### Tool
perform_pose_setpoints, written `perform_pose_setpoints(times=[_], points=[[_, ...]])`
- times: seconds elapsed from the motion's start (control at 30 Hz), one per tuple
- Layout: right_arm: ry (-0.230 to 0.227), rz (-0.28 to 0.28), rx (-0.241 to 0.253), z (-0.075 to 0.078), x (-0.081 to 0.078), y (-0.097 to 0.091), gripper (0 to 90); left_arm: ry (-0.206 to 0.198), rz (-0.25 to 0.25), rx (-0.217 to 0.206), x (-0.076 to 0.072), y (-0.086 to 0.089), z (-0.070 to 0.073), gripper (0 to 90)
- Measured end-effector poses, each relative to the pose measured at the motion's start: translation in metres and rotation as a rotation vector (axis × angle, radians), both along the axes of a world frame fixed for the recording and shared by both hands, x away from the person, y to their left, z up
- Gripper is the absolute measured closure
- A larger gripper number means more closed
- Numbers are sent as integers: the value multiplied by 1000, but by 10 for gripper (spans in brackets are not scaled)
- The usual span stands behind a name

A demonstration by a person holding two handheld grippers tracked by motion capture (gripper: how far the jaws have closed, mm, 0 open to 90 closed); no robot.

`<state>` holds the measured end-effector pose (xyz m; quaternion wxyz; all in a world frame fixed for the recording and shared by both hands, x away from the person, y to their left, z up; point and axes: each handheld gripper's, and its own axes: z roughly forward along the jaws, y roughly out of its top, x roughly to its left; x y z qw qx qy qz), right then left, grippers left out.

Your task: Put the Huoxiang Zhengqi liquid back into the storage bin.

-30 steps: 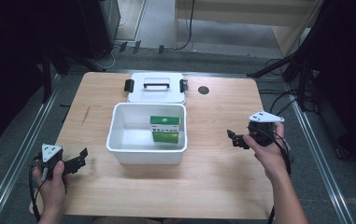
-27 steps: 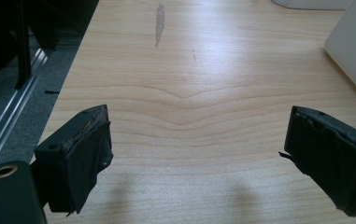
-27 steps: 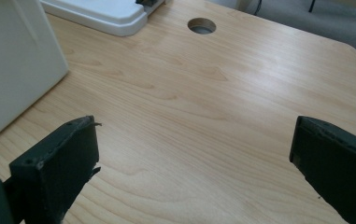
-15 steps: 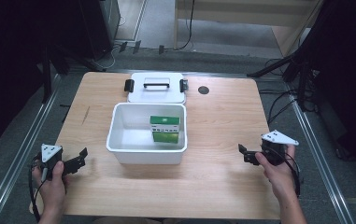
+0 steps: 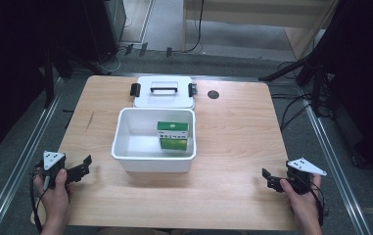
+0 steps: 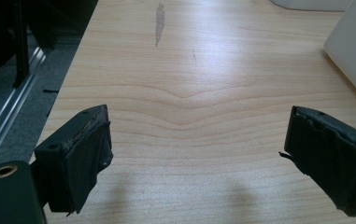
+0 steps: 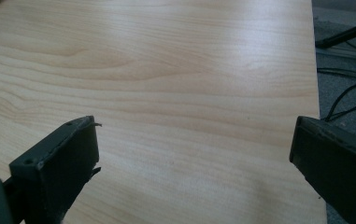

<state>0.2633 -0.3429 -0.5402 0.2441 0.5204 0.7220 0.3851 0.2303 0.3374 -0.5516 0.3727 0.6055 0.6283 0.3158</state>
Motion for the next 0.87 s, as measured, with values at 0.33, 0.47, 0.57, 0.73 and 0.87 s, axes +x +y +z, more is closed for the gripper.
perform_pose_setpoints(times=[0.33, 0.47, 0.57, 0.73, 0.87], points=[[-32, -20, 60, -6, -8, -2, 15, 8, 4, -8, 1, 1, 0, 84], [36, -48, 57, -8, -6, -2, 15, 8, 3, -7, 0, 1, 0, 84], [18, -72, 41, -8, -7, -1, 15, 6, 2, -7, 0, 1, 0, 84], [27, -60, 9, -8, -7, 2, 15, 6, 1, -10, 0, 1, 0, 84], [33, -65, 8, -8, -6, 2, 15, 4, 1, -7, 0, 1, 0, 84]])
